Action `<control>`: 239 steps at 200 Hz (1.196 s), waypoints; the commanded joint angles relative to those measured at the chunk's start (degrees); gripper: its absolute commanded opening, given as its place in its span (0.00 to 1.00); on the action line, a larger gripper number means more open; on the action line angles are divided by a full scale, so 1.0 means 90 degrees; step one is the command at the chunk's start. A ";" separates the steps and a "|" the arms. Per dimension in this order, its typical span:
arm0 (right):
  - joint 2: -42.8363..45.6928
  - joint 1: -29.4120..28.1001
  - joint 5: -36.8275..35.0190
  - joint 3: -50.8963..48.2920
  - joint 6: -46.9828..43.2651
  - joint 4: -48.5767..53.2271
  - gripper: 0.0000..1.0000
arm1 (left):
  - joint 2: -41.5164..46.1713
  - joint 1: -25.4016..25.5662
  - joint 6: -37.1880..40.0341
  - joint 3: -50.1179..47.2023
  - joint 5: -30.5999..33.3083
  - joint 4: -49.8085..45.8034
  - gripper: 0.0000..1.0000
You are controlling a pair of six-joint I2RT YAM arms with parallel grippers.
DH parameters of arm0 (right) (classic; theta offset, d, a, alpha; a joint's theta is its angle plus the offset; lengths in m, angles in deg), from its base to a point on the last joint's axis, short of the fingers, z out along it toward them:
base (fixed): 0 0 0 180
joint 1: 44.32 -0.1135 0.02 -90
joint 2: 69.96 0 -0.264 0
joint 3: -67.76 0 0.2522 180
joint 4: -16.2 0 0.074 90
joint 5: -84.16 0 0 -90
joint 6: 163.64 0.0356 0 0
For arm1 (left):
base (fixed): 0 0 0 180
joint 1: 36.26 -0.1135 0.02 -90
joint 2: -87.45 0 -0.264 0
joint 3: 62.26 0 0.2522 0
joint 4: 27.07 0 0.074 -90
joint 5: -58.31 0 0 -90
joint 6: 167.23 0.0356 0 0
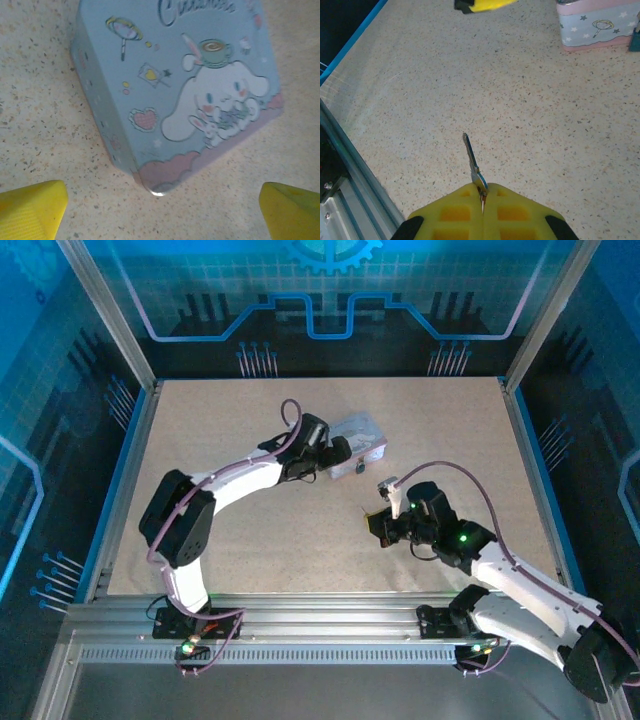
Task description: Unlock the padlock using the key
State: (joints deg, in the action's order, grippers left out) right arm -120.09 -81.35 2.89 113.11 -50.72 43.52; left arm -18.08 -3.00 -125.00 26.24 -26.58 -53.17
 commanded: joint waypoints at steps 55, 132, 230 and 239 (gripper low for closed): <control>0.0189 0.0062 -0.0101 -0.0171 0.0099 0.0136 0.00 | -0.0689 -0.0208 -0.0583 0.0368 -0.0368 0.0103 0.97; 0.0141 0.0062 -0.0140 -0.0123 0.0144 0.0141 0.00 | -0.0987 -0.0238 -0.0544 0.0423 -0.0295 -0.0097 0.92; 0.0018 0.0064 -0.0182 0.0053 0.0127 0.0279 0.00 | -0.0679 -0.0259 -0.0377 -0.0688 -0.0197 0.0023 0.91; 0.0023 0.0067 -0.0179 0.0068 0.0112 0.0290 0.00 | -0.0634 -0.0275 -0.0348 -0.0792 -0.0197 0.0014 0.91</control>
State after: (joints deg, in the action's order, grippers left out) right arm -119.69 -81.35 1.82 112.22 -50.05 44.35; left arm -23.96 -5.04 -129.80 23.86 -28.73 -46.57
